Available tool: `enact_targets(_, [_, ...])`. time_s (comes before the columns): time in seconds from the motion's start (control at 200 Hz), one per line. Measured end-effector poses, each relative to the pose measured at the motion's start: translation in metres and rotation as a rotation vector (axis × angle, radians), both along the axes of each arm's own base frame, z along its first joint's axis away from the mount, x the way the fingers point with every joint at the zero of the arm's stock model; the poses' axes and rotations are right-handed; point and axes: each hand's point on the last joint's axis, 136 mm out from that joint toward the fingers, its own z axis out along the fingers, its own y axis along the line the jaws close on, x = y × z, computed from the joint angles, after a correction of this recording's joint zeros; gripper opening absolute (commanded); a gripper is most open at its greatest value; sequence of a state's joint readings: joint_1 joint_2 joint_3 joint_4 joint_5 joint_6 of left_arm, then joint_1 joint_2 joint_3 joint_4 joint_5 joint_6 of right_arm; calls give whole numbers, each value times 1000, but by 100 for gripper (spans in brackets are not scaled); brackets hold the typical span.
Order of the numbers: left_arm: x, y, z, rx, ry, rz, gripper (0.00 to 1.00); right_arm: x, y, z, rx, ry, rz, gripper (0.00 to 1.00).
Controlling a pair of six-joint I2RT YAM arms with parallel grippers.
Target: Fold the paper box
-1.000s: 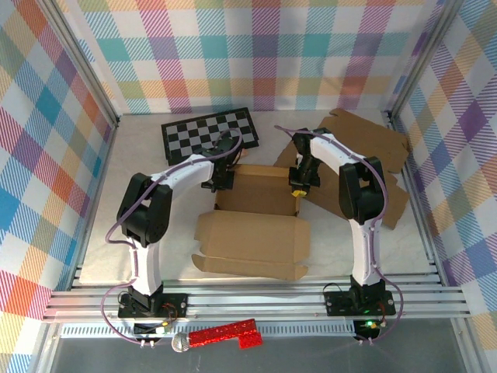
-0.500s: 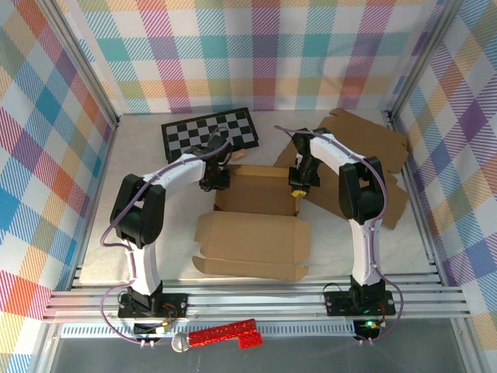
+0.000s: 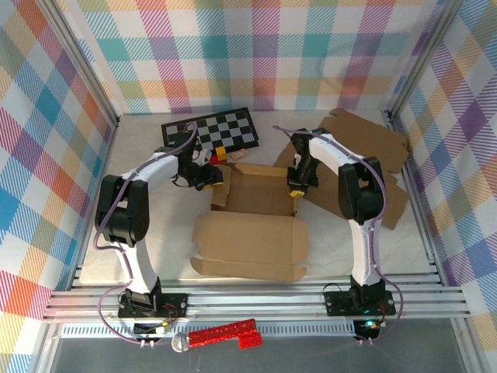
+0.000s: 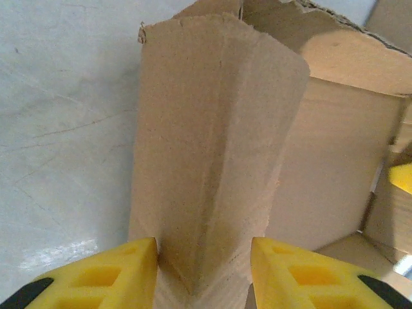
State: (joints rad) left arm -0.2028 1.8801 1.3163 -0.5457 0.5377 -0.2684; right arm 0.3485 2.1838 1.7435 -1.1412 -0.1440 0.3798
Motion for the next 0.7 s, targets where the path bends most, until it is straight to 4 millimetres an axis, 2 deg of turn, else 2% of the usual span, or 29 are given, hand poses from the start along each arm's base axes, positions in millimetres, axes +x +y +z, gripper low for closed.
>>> enact_targets(0.24, [-11, 6, 1, -149, 16, 4, 37, 1, 1, -1, 3, 2, 0, 0])
enact_targets(0.41, [-10, 11, 3, -203, 10, 10, 37, 2, 2, -2, 7, 4, -1, 0])
enact_targets(0.7, [-21, 14, -2, -258, 37, 12, 34, 1, 2, -2, 9, 6, -1, 0])
